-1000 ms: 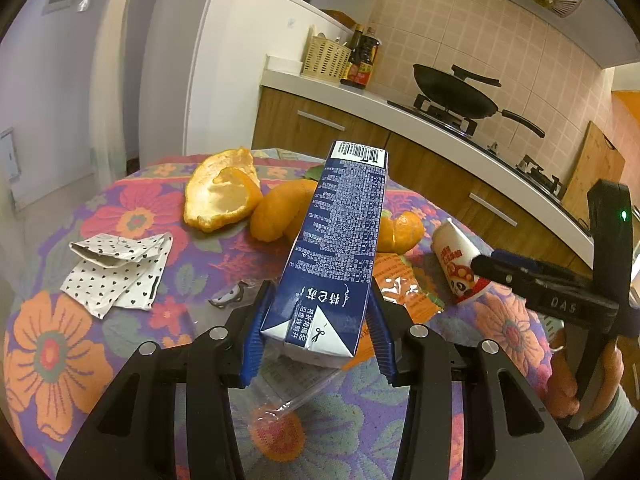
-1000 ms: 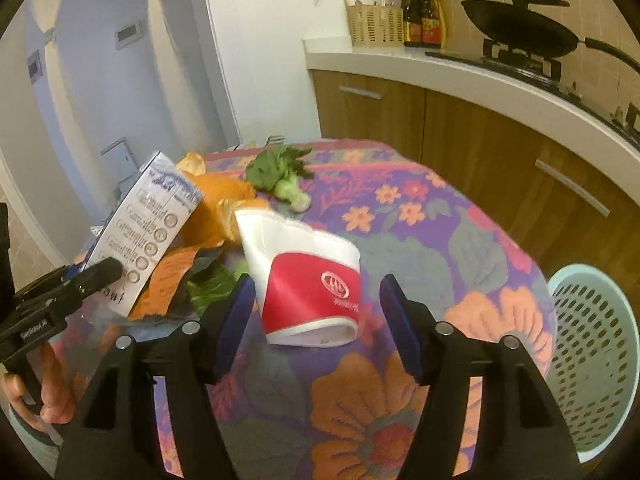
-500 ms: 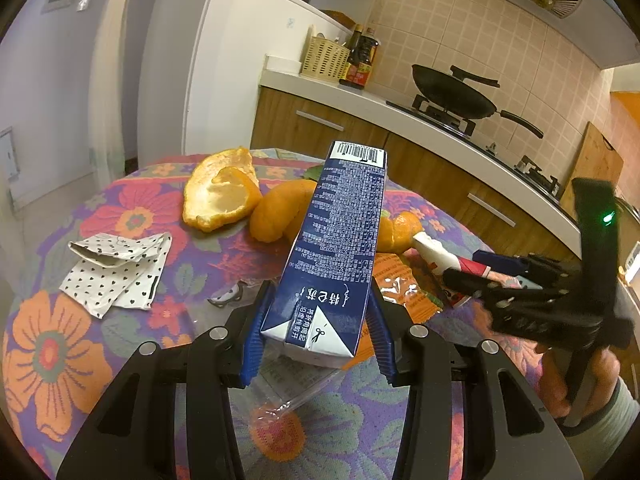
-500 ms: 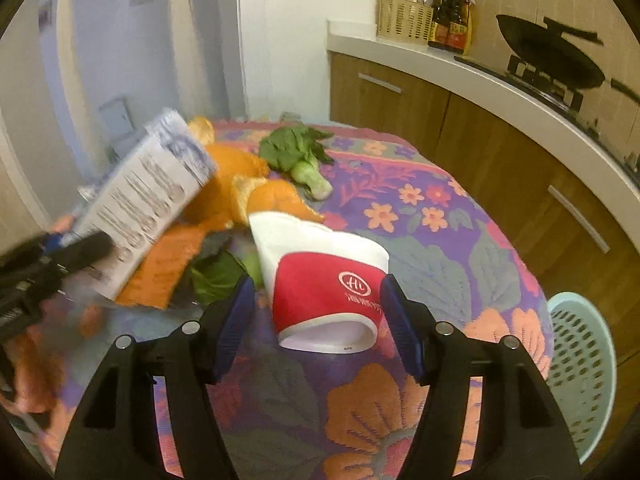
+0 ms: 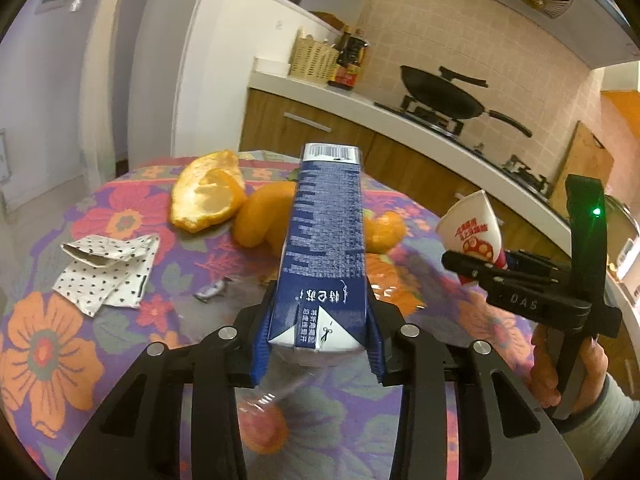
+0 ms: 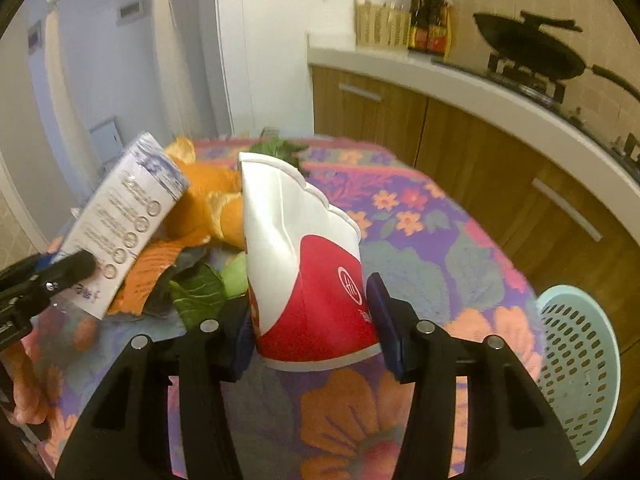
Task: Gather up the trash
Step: 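Carry the milk carton with the left tool while the right tool carries the red cup to the basket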
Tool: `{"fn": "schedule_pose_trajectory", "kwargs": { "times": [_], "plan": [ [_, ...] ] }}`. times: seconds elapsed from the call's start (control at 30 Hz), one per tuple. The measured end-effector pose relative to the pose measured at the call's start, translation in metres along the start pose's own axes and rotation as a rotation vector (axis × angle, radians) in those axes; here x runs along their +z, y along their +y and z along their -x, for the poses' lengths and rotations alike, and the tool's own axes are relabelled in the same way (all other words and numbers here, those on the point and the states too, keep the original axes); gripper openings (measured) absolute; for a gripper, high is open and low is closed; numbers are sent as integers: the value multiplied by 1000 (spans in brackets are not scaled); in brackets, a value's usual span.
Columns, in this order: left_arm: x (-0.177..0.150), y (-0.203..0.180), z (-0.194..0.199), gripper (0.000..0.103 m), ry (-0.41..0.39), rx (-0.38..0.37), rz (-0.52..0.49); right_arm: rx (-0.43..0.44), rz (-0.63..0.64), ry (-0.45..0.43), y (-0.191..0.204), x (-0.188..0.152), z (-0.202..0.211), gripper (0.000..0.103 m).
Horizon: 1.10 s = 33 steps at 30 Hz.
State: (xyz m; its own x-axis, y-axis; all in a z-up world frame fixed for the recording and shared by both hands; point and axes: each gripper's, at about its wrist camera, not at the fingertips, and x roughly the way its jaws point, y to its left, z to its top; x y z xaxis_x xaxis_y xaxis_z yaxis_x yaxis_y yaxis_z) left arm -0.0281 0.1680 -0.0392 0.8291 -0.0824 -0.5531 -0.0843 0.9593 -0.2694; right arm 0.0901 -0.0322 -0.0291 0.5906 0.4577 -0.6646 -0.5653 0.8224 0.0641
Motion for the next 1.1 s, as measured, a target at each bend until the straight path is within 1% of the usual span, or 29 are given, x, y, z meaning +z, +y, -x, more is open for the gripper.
{"fn": "schedule_pose_trajectory", "kwargs": {
  "times": [0.17,0.27,0.4,0.5,0.6,0.67,0.77,0.83,0.87,0.93,1.03,1.1],
  "plan": [
    [3,-32,15,36,-20,-1,-63,11,-12,-70,-16,-1,35,47],
    [11,-56,25,36,-38,-20,-100,10,-48,-102,-34,-4,55,47],
    [26,-95,34,36,-58,-55,-168,-17,-116,-141,-71,-13,84,47],
    [34,-129,27,36,-47,-100,-215,-61,-155,-159,-100,-22,99,47],
    [37,-165,9,36,-8,-133,-271,-92,-231,-149,-141,-35,109,47],
    [36,-187,-4,36,21,-149,-306,-104,-322,-129,-176,-50,115,47],
    [33,-226,-29,36,76,-170,-374,-159,-405,-101,-217,-71,116,47],
    [30,-246,-44,36,108,-186,-412,-170,-469,-74,-243,-86,113,47],
    [28,-263,-55,36,134,-195,-438,-176,-495,-58,-253,-93,111,47],
    [24,-285,-75,36,173,-200,-477,-195,-540,-29,-272,-107,107,47],
    [16,-308,-100,36,245,-184,-517,-210,-585,11,-290,-124,98,47],
    [9,-322,-116,36,283,-192,-532,-215,-612,27,-298,-133,93,47]
  ]
}}
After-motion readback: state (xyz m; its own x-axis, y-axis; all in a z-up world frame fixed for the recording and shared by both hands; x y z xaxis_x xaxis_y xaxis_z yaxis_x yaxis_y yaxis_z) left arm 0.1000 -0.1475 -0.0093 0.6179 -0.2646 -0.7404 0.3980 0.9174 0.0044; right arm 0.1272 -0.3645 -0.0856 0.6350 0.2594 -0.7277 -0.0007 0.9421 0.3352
